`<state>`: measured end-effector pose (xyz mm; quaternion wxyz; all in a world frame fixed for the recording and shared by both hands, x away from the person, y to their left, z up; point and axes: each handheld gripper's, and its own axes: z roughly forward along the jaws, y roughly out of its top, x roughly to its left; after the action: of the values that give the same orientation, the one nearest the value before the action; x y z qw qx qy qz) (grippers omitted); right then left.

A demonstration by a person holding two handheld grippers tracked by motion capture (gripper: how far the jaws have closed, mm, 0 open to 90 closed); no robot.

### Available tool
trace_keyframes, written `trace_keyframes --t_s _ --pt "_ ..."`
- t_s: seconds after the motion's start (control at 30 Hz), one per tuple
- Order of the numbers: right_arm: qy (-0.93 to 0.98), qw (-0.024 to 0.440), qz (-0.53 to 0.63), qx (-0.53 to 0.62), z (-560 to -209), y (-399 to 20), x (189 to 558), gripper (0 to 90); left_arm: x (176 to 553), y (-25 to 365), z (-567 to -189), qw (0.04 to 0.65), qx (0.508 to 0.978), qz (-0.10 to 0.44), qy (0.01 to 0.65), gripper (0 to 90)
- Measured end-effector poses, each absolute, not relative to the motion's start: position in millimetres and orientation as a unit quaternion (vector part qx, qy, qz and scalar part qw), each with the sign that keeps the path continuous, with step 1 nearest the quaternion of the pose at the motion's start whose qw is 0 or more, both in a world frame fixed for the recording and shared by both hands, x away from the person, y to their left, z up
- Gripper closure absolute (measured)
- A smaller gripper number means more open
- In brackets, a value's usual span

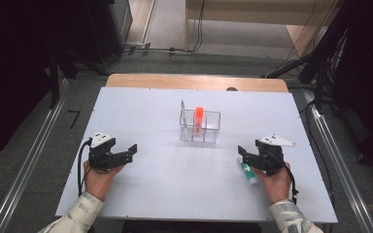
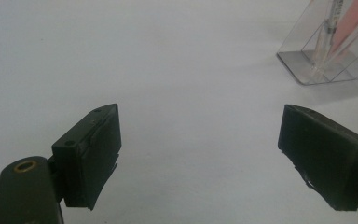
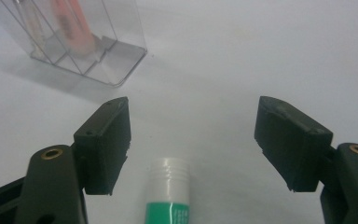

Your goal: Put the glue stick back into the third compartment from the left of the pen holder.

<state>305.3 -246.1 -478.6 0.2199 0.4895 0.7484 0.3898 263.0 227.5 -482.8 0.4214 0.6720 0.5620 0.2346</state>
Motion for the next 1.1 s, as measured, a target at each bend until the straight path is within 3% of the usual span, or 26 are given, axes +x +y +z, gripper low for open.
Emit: trace_keyframes --t_s 1.1 --pt "0.764 0.232 0.360 0.482 -496.4 -244.8 281.3 26.6 262.0 227.8 -481.9 0.425 0.667 0.239 0.564 12.4"
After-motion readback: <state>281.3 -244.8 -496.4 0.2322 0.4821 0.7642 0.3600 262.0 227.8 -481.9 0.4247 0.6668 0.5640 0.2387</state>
